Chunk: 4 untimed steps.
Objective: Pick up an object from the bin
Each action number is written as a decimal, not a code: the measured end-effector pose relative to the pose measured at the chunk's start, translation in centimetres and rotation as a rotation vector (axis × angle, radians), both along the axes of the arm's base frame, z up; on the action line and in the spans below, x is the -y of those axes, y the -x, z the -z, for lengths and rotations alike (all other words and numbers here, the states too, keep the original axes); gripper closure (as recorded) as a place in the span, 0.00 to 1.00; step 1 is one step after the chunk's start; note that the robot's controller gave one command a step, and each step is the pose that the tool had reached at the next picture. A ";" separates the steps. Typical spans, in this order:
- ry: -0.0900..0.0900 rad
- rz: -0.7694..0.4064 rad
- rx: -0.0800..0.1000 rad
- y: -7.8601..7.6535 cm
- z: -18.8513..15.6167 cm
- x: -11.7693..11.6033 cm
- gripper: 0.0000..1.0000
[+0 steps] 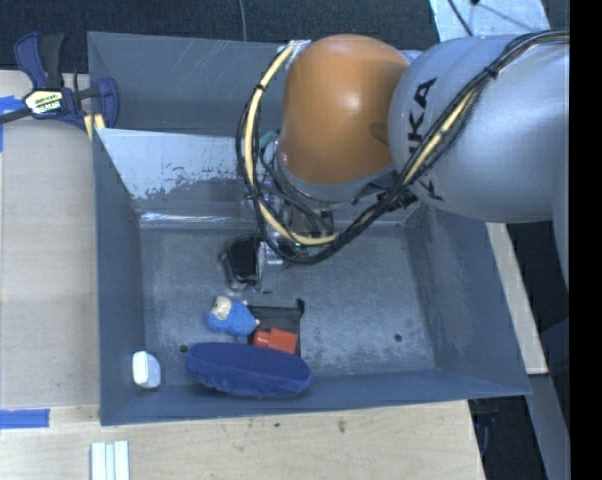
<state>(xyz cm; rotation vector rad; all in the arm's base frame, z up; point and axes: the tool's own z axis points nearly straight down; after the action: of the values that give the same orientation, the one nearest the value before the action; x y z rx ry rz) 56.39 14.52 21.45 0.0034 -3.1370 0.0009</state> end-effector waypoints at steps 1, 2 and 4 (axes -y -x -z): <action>0.001 -0.143 0.001 -0.9 8.3 4.2 0.00; -0.002 -0.143 0.007 -1.0 7.9 3.9 1.00; -0.001 -0.114 0.004 2.3 5.6 1.9 1.00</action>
Offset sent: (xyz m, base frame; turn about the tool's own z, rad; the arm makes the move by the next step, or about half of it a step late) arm 0.0097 -0.0388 -0.0789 -0.1452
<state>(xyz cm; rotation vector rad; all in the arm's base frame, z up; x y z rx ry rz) 54.07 12.57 15.86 0.1828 -3.1354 -0.0005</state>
